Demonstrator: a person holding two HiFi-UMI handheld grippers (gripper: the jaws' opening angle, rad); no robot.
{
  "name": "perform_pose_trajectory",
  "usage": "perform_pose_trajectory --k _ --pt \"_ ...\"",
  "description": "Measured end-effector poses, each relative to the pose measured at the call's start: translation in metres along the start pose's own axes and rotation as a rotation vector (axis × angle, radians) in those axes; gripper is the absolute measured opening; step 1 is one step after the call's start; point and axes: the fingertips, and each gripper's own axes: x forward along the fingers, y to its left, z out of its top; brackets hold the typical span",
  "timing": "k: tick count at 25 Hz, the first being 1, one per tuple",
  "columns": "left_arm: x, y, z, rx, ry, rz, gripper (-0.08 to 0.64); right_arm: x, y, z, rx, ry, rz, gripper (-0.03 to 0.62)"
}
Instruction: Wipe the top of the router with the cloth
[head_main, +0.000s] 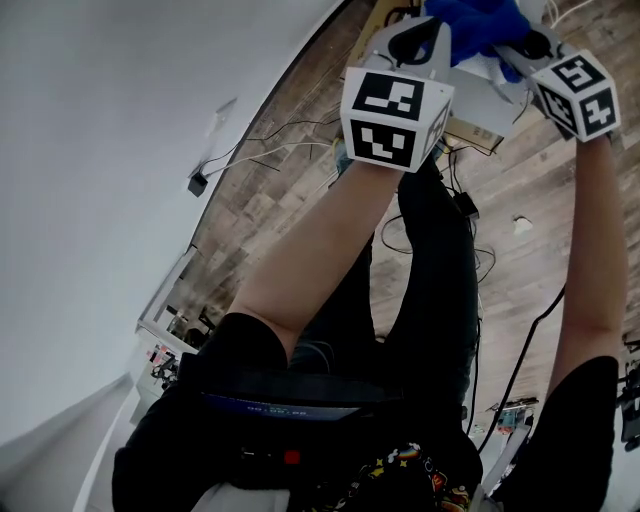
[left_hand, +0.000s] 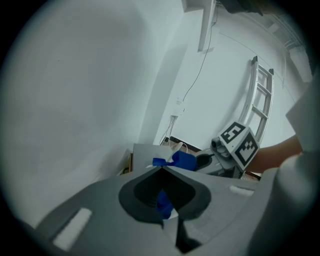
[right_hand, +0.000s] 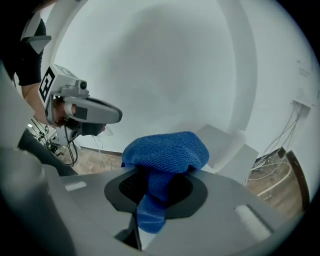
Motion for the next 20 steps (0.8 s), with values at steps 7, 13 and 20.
perform_pose_trajectory --k 7,13,20 --pt "0.02 -0.003 -0.022 0.004 0.113 0.054 0.0 -0.028 -0.047 0.013 0.035 -0.092 -0.27 0.106" --pt "0.027 -0.013 -0.03 0.008 0.143 0.04 0.0 -0.034 -0.057 0.011 0.021 -0.122 -0.39 0.106" --pt "0.03 -0.019 -0.04 0.02 0.168 0.042 0.0 -0.018 -0.019 -0.009 0.033 -0.082 -0.315 0.106"
